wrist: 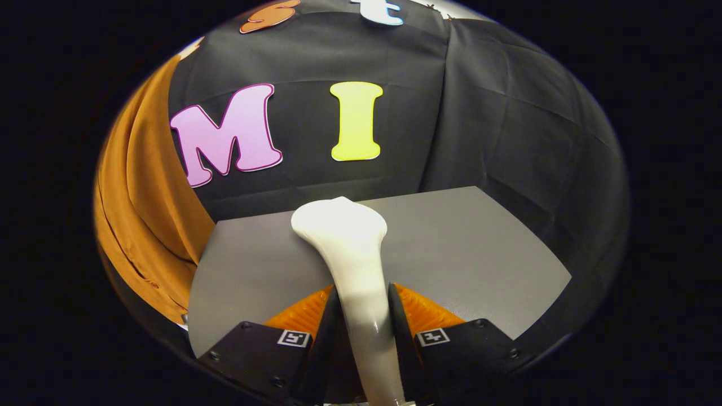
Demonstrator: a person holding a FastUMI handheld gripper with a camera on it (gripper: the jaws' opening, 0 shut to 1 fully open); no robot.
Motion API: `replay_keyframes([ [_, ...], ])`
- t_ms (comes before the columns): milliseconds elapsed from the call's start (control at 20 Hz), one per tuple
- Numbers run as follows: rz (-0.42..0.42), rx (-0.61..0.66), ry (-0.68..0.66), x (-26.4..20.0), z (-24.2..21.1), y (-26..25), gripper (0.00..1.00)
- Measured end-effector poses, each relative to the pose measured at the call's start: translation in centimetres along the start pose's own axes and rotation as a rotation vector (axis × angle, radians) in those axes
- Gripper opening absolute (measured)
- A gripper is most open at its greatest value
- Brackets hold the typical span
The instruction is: Iron the clothes twice with a garment steamer, once on the left side and once on the right side.
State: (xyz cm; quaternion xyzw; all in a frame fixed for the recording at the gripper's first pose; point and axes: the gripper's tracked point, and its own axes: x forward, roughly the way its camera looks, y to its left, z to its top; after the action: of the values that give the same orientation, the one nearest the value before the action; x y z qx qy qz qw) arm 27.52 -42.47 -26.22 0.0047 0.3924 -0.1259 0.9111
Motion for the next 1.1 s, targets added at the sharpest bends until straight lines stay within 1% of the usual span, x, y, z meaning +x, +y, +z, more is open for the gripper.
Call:
replay_keyframes([
  [50, -0.015, 0.000, -0.006, 0.0, 0.1, -0.2, 0.54],
  [100, -0.034, -0.002, -0.016, 0.1, 0.3, -0.6, 0.50],
  [150, -0.049, -0.009, -0.025, 0.2, 0.3, -1.1, 0.50],
  [200, -0.052, -0.005, -0.031, 0.2, 0.2, -1.3, 0.44],
  [300, -0.035, 0.001, -0.047, -0.4, 0.5, -1.1, 0.45],
  [500, -0.036, 0.006, -0.105, -1.8, 1.4, -1.2, 0.45],
  [800, -0.049, 0.024, -0.233, -6.3, 3.4, -1.0, 0.44],
  [1000, -0.074, 0.033, -0.303, -9.0, 3.7, -0.9, 0.44],
  [1100, -0.065, 0.036, -0.328, -10.3, 3.8, -0.1, 0.44],
])
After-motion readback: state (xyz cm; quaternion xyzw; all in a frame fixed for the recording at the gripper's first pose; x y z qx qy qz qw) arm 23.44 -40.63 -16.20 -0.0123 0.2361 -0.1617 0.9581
